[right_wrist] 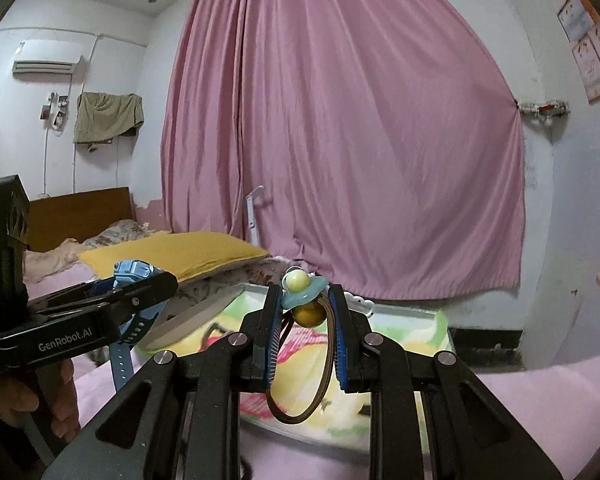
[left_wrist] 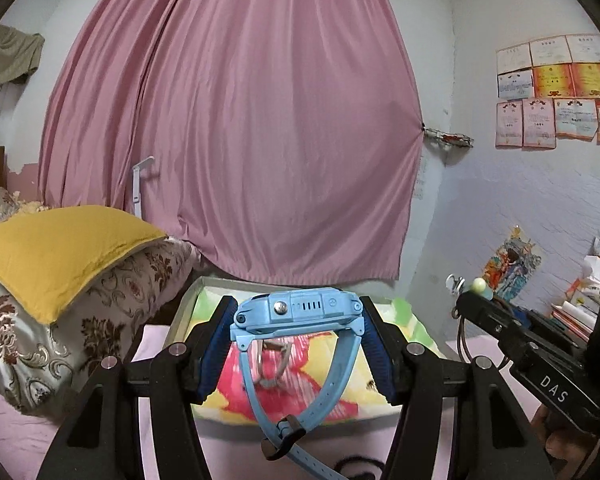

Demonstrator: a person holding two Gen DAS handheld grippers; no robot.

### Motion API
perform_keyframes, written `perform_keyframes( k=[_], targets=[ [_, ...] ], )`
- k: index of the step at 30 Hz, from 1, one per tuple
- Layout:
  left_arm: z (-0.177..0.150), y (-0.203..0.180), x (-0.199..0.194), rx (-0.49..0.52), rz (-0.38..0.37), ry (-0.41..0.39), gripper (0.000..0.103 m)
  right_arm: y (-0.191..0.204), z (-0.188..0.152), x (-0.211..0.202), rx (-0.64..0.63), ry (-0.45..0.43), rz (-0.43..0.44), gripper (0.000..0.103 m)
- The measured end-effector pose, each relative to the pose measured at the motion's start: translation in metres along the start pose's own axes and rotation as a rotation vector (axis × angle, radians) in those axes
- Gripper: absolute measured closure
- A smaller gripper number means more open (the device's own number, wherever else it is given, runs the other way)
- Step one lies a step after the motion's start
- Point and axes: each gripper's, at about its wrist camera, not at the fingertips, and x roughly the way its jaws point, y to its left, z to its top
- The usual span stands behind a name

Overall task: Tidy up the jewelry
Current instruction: 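Carry keychain and smartwatch into the tray and open both tools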

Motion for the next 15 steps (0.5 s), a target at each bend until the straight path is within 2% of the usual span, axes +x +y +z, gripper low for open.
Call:
perform_keyframes(
  k=[7,10,15],
  targets=[
    [0.002,0.004,0.018,-0.013,0.028,0.022,0.046,0.003,0.001,0.021,0.000,0.038,-0.010,0.083],
    [0.001,0.008,0.030,-0.030,0.045,0.070,0.046,0.001,-0.001,0.033,0.003,0.076,-0.013,0.083],
    [-0.006,0.020,0.049,-0.087,0.075,0.180,0.046,-0.006,-0.011,0.057,0.045,0.199,0.012,0.083]
  ],
)
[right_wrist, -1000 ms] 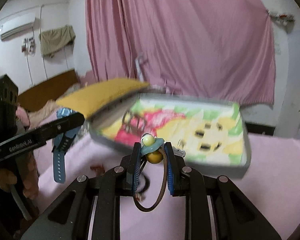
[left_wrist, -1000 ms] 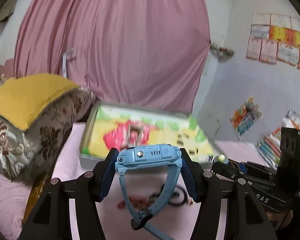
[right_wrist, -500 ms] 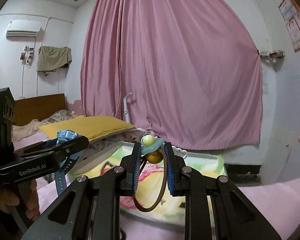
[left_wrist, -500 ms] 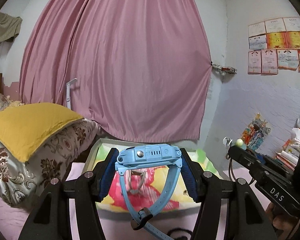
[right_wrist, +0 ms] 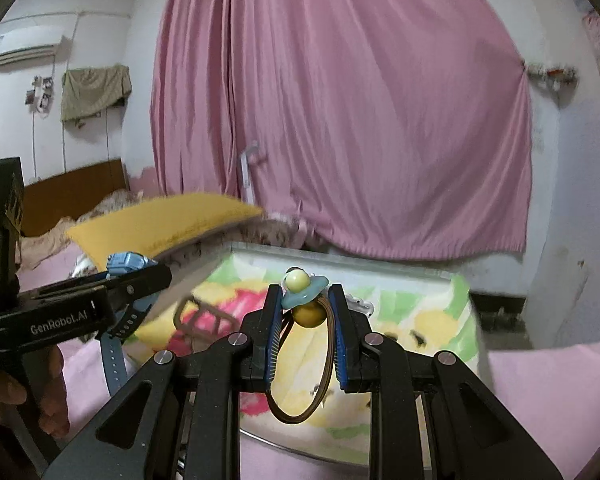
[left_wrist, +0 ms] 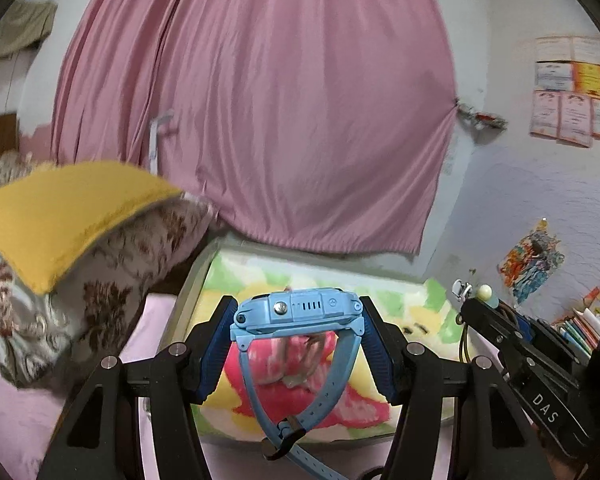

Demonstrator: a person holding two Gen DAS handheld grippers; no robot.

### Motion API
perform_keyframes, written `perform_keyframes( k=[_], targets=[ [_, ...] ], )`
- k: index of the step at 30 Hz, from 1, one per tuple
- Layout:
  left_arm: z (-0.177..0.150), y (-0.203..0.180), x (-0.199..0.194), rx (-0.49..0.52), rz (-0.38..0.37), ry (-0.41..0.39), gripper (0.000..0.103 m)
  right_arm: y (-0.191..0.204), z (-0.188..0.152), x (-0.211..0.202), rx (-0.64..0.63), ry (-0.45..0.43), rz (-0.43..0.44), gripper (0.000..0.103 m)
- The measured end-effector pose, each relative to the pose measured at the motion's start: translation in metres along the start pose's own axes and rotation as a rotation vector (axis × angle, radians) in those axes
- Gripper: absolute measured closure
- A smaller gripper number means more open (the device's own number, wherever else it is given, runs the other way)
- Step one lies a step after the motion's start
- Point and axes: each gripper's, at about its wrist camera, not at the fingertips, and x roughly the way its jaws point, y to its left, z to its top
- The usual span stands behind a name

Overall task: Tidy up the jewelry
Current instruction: 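Carry keychain and smartwatch into the tray and open both tools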

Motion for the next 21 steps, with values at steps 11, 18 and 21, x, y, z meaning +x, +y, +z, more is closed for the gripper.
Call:
perform_keyframes(
  k=[11,18,21],
  targets=[
    [-0.008,0.014,0.031,-0.046,0.044,0.161,0.046,-0.016,-0.024,0.043,0.074,0.220,0.054,0.083],
    [-0.011,0.015,0.045,-0.036,0.066,0.254,0.046,-0.017,-0.031,0.059,0.097,0.309,0.074,0.083],
    [-0.014,0.015,0.049,-0.027,0.072,0.286,0.046,-0.017,-0.034,0.065,0.102,0.337,0.077,0.083]
  ],
)
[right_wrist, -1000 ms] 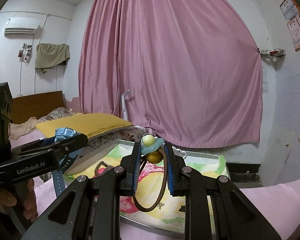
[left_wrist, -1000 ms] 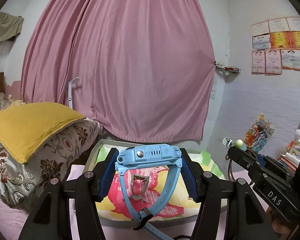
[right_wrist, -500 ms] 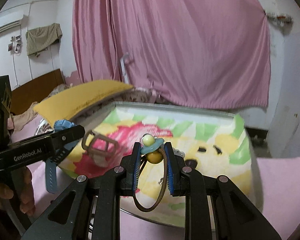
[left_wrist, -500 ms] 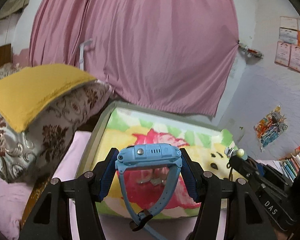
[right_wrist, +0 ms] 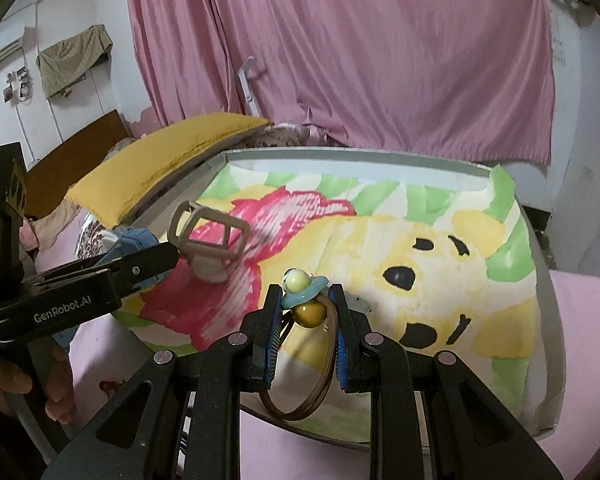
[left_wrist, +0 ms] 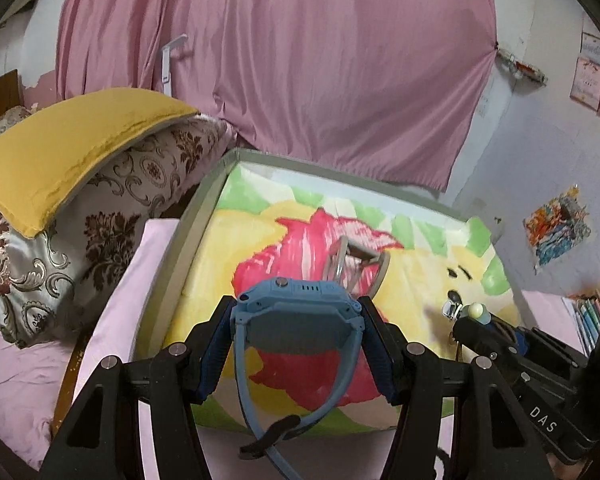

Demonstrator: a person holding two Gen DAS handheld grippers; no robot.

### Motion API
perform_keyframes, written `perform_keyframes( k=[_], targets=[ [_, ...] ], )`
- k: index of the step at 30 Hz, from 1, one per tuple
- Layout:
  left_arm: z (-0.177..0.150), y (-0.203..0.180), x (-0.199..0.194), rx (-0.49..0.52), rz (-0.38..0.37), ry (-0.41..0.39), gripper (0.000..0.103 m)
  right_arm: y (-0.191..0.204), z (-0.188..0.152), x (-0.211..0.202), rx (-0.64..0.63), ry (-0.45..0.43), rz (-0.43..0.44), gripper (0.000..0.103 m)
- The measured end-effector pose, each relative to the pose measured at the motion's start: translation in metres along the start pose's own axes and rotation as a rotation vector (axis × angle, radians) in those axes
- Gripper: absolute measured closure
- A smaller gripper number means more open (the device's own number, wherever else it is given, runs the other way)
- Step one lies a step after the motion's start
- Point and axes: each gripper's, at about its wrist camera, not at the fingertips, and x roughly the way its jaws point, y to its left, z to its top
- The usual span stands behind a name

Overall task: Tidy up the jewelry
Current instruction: 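Carry keychain and smartwatch into the tray and open both tools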

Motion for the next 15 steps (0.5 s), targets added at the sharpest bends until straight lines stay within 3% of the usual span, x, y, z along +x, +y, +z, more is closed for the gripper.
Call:
perform_keyframes(
  k=[9,12,15],
  targets=[
    [-0.002,-0.003,0.004,0.033,0.016,0.025,0.045,-0.003,-0.001,0.007,0.013,0.023,0.006,0.080],
    [-0.002,-0.003,0.003,0.029,0.004,0.021,0.045,-0.002,-0.003,0.002,0.016,0.005,-0.001,0.073],
    [-0.002,-0.001,-0.002,0.008,-0.020,0.009,0.043,-0.002,-0.004,-0.006,0.010,-0.028,-0.011,0.073]
  ],
)
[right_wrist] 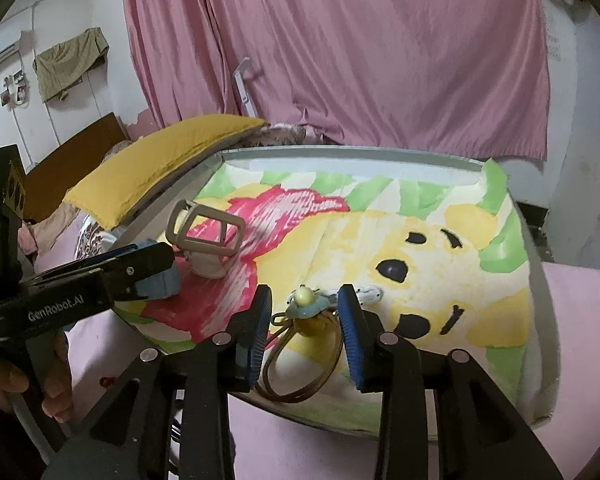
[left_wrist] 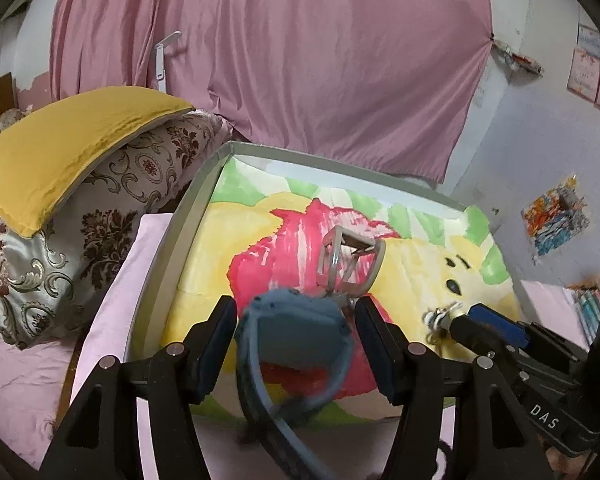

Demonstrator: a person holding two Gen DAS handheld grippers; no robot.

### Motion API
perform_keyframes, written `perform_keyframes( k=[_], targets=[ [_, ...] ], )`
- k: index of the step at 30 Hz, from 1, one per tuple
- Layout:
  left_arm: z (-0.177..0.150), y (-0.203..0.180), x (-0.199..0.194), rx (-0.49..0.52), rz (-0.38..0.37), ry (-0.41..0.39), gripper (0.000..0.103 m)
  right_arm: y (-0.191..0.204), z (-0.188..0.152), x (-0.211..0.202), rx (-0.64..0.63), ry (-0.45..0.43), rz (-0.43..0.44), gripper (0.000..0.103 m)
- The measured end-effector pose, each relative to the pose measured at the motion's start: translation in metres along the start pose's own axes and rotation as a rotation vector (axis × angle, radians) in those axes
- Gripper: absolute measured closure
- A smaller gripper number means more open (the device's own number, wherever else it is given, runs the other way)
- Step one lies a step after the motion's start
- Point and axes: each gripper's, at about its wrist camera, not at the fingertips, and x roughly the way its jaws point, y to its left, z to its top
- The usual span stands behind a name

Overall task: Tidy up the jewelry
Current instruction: 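Carry keychain and smartwatch into the tray and open both tools, then withdraw both open tools from the tray toward the remaining items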

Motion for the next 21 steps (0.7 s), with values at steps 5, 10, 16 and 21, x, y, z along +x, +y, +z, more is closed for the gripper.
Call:
perform_keyframes(
  k=[5,10,16,21],
  targets=[
    [-0.001,0.002,-0.018,-0.019,-0.031,-0.065,0.032,0.002,-0.002,-0.024,-0.003,-0.110,-0.029,0.058],
    [-0.005,0.002,-0.043,-0.018,-0.038,-0.161,0.018,0.001,-0.006,-0.053,0.001,-0.227,-0.050,0.037],
    [-0.016,0.002,-0.078,0.005,-0.015,-0.282,0.003,0.006,-0.015,-0.084,-0.011,-0.348,-0.047,0.016],
    [-0.025,0.007,-0.098,0.008,-0.026,-0.321,0.001,0.016,-0.026,-0.107,-0.043,-0.434,-0.071,0.004]
  ],
)
